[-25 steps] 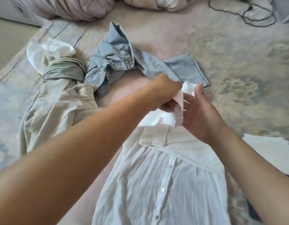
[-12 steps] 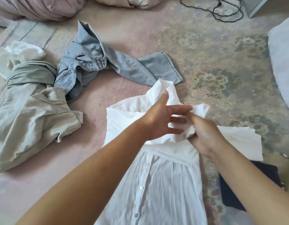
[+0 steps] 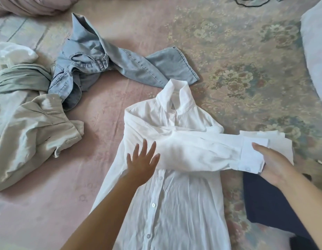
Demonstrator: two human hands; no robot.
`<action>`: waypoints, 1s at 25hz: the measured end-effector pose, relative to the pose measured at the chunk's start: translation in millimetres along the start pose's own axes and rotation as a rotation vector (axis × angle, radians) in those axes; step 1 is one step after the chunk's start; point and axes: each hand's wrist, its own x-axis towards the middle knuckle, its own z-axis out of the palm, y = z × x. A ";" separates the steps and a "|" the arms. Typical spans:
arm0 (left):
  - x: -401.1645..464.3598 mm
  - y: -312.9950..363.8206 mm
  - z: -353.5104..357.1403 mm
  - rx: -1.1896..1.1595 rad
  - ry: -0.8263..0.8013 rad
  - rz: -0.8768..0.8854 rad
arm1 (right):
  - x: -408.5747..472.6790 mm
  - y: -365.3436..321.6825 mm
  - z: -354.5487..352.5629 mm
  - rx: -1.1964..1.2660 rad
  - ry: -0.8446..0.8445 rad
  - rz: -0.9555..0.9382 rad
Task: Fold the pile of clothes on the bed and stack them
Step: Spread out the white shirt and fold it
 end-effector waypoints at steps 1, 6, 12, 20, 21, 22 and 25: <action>9.9 -10.4 7.3 0.101 0.008 -0.004 | 7.1 4.9 -2.2 -0.002 0.030 0.009; 52.4 -24.6 43.4 0.367 0.098 0.160 | 44.8 29.4 -13.5 -0.065 0.113 0.050; 105.8 -23.7 67.7 0.496 0.178 0.311 | 79.7 48.0 -28.9 -0.044 0.018 0.003; 133.7 -10.3 91.6 0.448 0.338 0.311 | 92.7 56.4 -1.3 -0.535 0.375 -0.287; 127.8 -8.4 96.4 0.442 0.349 0.374 | 86.3 53.3 14.0 -0.531 0.372 -0.325; 122.2 -7.7 101.7 0.454 0.355 0.426 | 78.5 51.3 35.9 -0.544 0.347 -0.377; 113.1 -8.0 103.7 0.453 0.356 0.441 | 62.4 59.9 111.4 -0.557 0.271 -0.487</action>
